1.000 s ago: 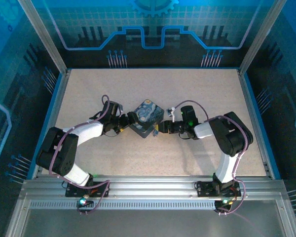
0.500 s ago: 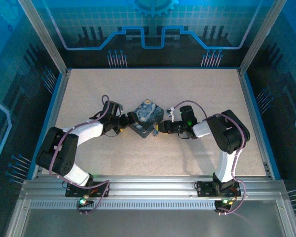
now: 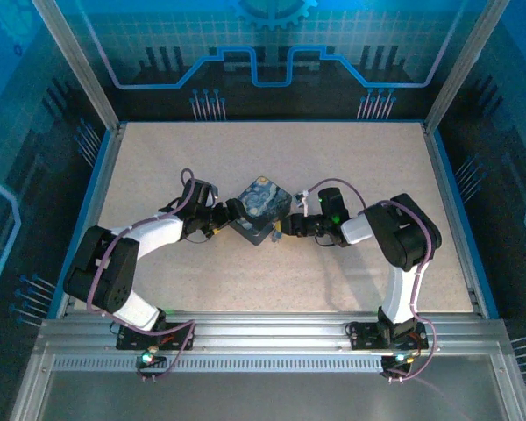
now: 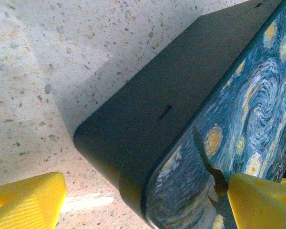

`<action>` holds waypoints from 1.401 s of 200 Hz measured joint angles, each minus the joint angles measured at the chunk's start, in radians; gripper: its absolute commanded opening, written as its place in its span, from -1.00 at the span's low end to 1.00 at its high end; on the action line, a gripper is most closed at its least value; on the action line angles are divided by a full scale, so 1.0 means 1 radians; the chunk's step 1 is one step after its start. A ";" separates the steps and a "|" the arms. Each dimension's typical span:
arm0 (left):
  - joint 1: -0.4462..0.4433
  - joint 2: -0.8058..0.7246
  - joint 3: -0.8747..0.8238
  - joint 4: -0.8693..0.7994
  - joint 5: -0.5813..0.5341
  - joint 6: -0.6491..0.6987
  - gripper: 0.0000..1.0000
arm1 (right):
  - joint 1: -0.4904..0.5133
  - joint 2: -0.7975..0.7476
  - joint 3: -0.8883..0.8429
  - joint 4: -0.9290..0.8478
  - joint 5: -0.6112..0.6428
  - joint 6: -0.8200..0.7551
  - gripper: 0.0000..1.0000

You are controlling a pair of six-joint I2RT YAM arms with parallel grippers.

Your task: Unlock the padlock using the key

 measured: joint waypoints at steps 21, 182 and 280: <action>0.000 -0.002 0.000 -0.004 0.000 0.000 0.77 | 0.001 0.005 0.005 0.000 0.000 0.002 -0.46; 0.000 -0.016 0.000 -0.030 -0.004 0.000 0.77 | 0.010 0.002 -0.040 0.078 0.009 0.103 -0.88; -0.001 -0.019 0.000 -0.034 -0.008 0.001 0.78 | -0.004 0.002 -0.057 0.153 0.050 0.212 -0.92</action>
